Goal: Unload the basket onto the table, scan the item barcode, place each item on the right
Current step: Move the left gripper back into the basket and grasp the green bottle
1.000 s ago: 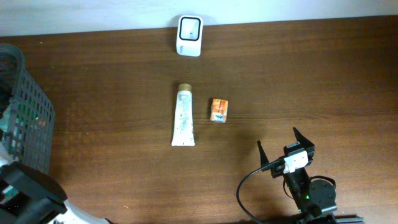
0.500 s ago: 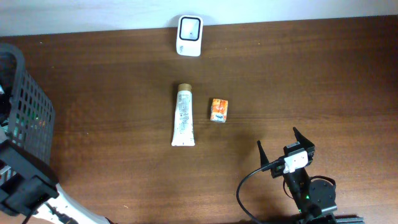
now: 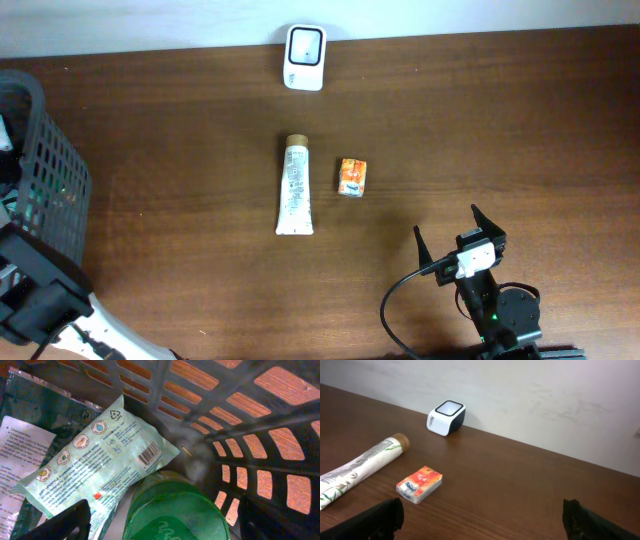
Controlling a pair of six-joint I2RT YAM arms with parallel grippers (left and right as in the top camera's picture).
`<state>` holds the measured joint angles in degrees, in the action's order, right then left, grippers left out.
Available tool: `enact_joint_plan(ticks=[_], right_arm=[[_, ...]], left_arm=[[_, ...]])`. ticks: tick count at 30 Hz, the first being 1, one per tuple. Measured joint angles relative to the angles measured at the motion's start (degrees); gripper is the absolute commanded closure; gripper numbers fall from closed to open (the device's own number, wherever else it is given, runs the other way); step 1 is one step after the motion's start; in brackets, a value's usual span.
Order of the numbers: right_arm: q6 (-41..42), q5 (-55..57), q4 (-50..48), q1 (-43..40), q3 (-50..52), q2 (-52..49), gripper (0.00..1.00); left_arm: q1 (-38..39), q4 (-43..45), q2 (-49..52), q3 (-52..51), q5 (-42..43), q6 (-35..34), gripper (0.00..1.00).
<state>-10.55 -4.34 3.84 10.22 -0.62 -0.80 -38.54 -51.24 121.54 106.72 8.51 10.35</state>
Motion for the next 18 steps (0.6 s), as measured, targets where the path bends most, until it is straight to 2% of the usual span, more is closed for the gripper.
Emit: enact_joint_plan(ticks=[1,9,13,16,18], right_arm=[[0.02,-0.02,0.00,0.00,0.00,0.00,0.02],[0.02,-0.02,0.00,0.00,0.00,0.00,0.02],[0.00,0.00,0.00,0.00,0.00,0.00,0.02],[0.02,-0.02,0.00,0.00,0.00,0.00,0.02],[0.02,0.00,0.00,0.00,0.00,0.00,0.02]], left_arm=[[0.00,0.02,0.00,0.00,0.04,0.00,0.20],[0.02,-0.15,0.33,-0.87,0.31,0.17,0.21],[0.00,-0.52,2.12,-0.92,0.55,0.22,0.33],[0.07,-0.74,3.48,-1.27,0.72,0.57,0.46],[0.07,-0.74,3.52,-1.25,0.74,0.63,0.51]])
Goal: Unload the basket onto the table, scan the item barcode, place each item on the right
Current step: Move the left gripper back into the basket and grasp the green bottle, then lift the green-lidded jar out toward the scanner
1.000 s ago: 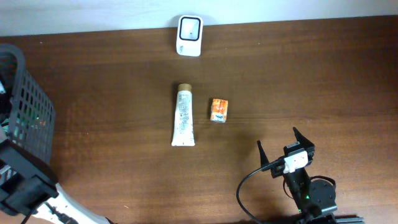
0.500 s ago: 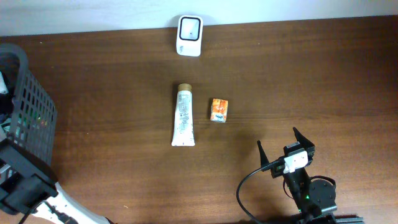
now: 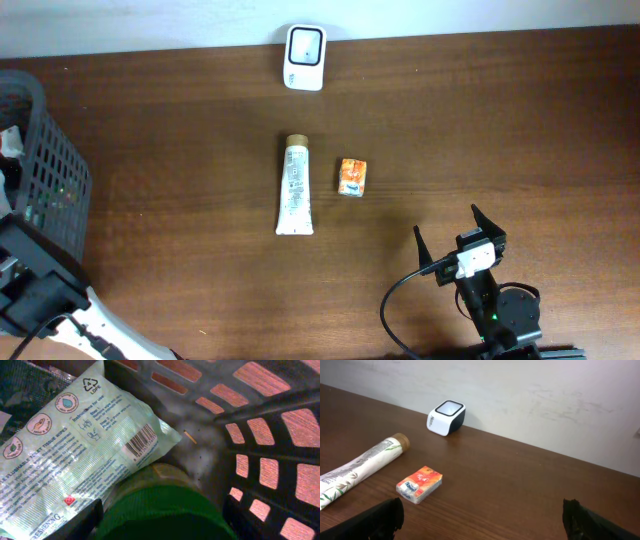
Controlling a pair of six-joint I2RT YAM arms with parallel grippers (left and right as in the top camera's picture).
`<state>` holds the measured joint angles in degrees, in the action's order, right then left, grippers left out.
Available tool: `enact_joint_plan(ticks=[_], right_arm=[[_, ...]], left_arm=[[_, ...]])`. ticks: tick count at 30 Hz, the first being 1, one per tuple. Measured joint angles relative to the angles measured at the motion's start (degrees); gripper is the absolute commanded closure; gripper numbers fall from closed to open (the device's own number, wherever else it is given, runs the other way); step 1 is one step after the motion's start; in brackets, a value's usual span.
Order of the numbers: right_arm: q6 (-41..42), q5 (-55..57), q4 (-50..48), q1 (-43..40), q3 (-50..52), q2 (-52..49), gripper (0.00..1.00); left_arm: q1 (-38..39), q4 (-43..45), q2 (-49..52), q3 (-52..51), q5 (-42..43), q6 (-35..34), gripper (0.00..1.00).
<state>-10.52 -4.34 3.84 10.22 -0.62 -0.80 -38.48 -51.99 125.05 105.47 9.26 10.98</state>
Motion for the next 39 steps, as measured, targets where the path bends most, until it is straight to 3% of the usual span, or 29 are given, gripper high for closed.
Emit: enact_joint_plan(ticks=[6,12,25,30,39], right_arm=[[-0.02,-0.02,0.00,0.00,0.00,0.00,0.02],[0.00,-0.02,0.00,0.00,0.00,0.00,0.02],[0.02,0.00,0.00,0.00,0.00,0.00,0.02],[-0.02,0.00,0.00,0.00,0.00,0.00,0.02],[0.00,0.00,0.00,0.00,0.00,0.00,0.02]], left_arm=[[0.11,-1.11,-0.07,0.72,0.00,-0.13,0.60],[0.15,-5.99,-0.68,5.81,0.07,-3.82,0.62],[2.03,-9.42,-29.59,9.62,0.44,-15.39,0.63],[11.19,-13.31,-35.01,9.64,0.50,-16.28,0.64],[32.33,-19.76,-33.00,6.38,0.55,-16.46,0.64]])
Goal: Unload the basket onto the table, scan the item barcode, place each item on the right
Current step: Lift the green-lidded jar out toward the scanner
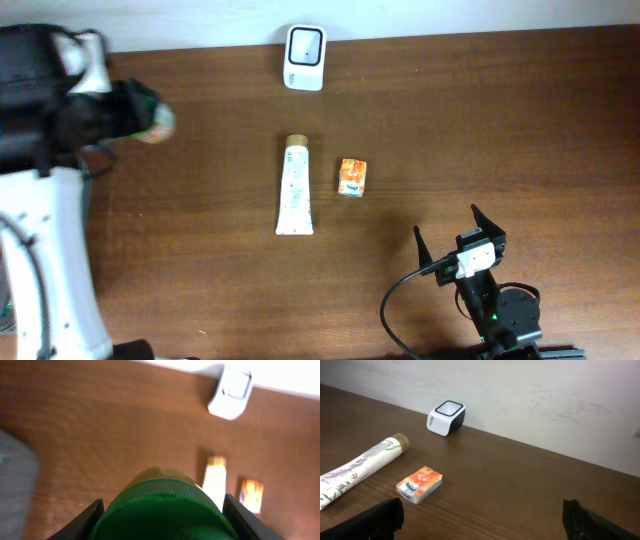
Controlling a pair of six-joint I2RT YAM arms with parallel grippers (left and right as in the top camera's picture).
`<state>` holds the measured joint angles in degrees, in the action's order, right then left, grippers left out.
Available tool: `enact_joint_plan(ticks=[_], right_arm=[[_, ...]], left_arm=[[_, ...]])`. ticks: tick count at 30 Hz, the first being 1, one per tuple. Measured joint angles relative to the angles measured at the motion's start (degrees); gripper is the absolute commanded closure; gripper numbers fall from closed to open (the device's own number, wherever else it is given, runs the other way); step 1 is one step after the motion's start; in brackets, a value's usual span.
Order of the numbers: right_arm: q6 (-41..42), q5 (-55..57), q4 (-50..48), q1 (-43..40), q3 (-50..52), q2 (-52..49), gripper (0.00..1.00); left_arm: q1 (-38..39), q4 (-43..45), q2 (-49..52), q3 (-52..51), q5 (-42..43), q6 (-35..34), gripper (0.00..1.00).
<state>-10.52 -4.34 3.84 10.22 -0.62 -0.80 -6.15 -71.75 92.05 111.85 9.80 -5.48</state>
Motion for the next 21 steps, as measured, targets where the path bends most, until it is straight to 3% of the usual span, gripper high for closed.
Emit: enact_joint_plan(ticks=[9,21], right_arm=[[-0.04,-0.02,0.00,0.00,0.00,0.00,0.02],[-0.02,-0.02,0.00,0.00,0.00,0.00,0.02]], left_arm=[[15.41,3.06,9.94,-15.93,-2.47,-0.17,0.65],[17.73,17.53,15.93,-28.00,-7.45,-1.49,0.66]])
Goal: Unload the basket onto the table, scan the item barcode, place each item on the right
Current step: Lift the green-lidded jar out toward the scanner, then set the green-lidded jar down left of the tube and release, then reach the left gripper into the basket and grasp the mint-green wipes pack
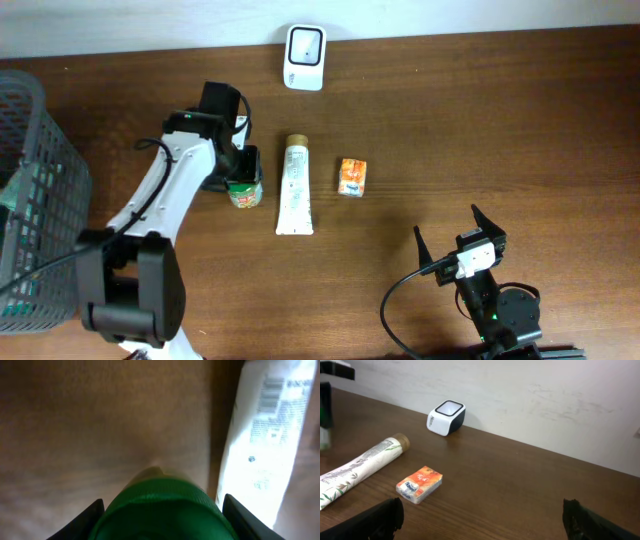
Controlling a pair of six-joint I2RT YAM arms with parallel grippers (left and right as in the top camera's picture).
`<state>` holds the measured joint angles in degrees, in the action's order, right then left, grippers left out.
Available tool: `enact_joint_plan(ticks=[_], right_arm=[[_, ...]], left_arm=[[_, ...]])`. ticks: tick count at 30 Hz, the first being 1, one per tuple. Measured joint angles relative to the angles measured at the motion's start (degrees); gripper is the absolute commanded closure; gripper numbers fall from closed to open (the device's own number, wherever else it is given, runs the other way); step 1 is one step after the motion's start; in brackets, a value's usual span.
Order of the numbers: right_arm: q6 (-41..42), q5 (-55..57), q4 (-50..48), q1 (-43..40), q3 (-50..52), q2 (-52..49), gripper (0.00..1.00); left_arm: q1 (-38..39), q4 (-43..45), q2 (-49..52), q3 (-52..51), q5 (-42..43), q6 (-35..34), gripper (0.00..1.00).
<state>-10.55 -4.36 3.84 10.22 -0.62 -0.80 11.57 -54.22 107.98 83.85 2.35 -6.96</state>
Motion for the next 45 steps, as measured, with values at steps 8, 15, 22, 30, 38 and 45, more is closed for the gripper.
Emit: enact_joint_plan(ticks=[8,15,22,30,38,45], right_arm=[[0.02,0.02,0.00,0.00,0.00,0.00,0.02],[0.04,0.02,0.00,0.00,0.00,0.00,0.02],[0.07,0.00,0.00,0.00,0.00,0.00,0.01],[0.02,0.02,0.00,0.00,0.00,0.00,0.02],[0.02,0.00,0.00,0.00,0.00,0.00,0.02],[0.02,0.00,0.00,0.00,0.00,0.00,0.02]], left_arm=[[0.00,10.03,1.29,-5.95,-0.42,-1.49,0.66],[0.00,13.38,0.76,-7.58,-0.48,-1.92,0.44],[0.00,10.16,0.76,-6.93,-0.46,-2.40,0.28],[-0.13,-0.70,-6.01,8.13,-0.48,-1.88,0.13],[-9.38,-6.23,-15.96,20.55,-2.75,0.09,0.13],[-32.89,-3.30,-22.93,22.49,-4.57,-1.95,0.14]])
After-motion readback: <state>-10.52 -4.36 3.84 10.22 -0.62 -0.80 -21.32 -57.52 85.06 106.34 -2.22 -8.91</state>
